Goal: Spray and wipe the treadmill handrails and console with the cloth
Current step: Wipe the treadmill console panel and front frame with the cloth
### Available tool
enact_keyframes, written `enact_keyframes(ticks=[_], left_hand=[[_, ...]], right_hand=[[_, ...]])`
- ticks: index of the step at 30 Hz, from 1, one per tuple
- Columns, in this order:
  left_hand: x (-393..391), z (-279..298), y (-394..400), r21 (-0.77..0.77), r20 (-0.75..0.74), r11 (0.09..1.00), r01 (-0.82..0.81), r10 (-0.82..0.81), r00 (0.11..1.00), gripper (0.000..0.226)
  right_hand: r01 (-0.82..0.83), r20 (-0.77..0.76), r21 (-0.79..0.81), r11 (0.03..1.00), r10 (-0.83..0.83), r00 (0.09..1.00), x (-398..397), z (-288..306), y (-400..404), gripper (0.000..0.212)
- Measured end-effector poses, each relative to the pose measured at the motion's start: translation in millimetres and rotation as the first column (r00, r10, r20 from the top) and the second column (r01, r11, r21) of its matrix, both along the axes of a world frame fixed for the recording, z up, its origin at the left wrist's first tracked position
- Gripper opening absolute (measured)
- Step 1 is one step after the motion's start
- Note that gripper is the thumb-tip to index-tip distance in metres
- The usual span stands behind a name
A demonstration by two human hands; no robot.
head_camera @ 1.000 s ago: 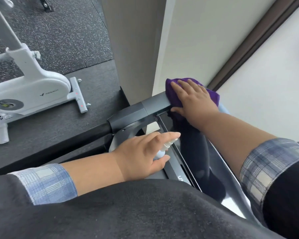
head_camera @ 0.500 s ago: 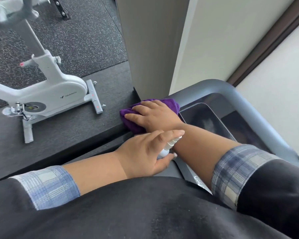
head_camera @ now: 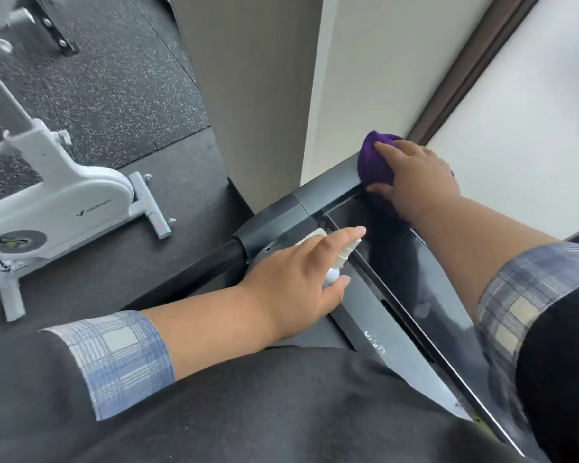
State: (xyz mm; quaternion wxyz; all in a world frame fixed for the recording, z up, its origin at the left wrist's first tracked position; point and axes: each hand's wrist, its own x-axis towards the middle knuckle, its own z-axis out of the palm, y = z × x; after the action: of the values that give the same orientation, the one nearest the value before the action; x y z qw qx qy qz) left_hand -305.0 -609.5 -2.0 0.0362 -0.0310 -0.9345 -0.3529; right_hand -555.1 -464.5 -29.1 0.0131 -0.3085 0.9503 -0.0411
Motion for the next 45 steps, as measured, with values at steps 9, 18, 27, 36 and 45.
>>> enact_keyframes(ticks=[9,18,27,36,45], left_hand=[[4,-8,-1,-0.021,-0.031,0.996,0.089,-0.089,0.996,0.071],[-9,-9,-23,-0.054,0.0,0.997,0.052,-0.052,0.999,0.069],[18,-15,-53,-0.015,0.058,0.998,0.064,-0.063,0.996,0.068],[18,1,-61,0.111,-0.032,0.983,0.149,-0.146,0.989,0.062],[11,-7,-69,0.1,-0.016,0.995,0.025,-0.023,1.0,0.071]], right_hand=[[0.413,0.051,-0.006,0.911,-0.412,0.91,40,6,52,0.065],[0.441,-0.083,0.099,0.892,-0.434,0.897,54,-10,54,0.083],[0.149,0.078,0.006,0.989,-0.149,0.986,49,-21,-39,0.089],[-0.296,0.145,-0.039,0.955,0.298,0.943,133,-18,-67,0.075],[-0.329,0.116,0.028,0.944,0.324,0.939,71,-8,-54,0.088]])
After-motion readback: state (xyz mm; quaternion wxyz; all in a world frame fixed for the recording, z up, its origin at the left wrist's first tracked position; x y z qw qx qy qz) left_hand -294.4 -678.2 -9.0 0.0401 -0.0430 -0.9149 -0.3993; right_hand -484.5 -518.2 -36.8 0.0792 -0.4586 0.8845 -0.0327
